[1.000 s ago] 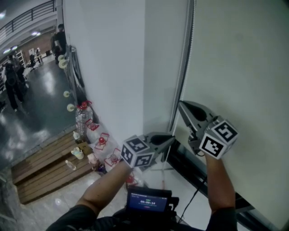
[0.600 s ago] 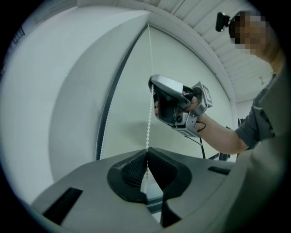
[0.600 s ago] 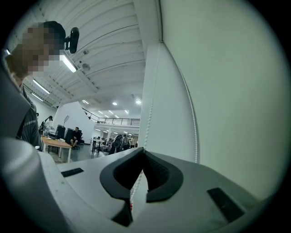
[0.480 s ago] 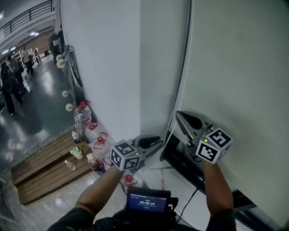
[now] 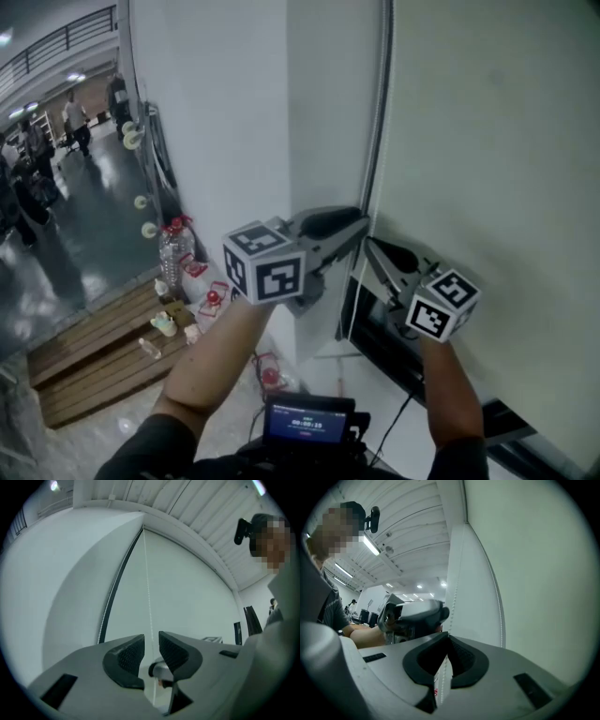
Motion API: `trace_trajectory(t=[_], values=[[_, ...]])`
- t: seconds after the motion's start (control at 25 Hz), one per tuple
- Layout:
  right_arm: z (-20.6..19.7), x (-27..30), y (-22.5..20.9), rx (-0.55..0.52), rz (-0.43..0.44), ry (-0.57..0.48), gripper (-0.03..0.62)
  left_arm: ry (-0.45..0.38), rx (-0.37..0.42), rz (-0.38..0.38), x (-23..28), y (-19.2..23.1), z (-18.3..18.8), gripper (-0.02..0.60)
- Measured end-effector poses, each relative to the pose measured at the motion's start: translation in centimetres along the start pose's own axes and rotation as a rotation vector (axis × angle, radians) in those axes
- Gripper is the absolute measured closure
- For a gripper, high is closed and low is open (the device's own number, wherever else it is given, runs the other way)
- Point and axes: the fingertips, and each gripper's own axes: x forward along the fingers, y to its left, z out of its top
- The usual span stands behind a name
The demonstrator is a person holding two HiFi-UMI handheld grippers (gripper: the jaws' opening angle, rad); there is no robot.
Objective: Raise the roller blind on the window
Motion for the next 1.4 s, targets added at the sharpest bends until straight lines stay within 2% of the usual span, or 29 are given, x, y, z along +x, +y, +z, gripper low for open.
trace_trajectory(t=[0.12,0.2,0.24,0.56,0.72,1.4], values=[[0.1,0.2,0.6,-0.004,0.009,0.001,0.583,-0.017,-0.011,-0.026,1.7,-0.2,2.2,0.482],[0.2,0.2,0.8,-0.008,0.012,0.002,0.583,0.001,0.016,-0.027,2.5,-0.3,2.8,0.491],[0.2,0.2,0.9,-0.007,0.013,0.001,0.583,0.013,0.035,-0.025,2.7,-0.4,2.9,0.578],[0.2,-0.3,0.8,-0.001,0.014,-0.004,0.583,-0.012,0.049,-0.031,2.8,-0.9,2.7,0.584],[-1.6,0.1,1.0,0.011,0.016,0.022,0.583,0.016,0.069,-0.018,2.3,-0.6,1.0,0.584],[-9.3,-0.8,1.9,0.110,0.002,0.100,0.583,0.077,-0.019,0.003,0.7,-0.2,-6.8,0.584]])
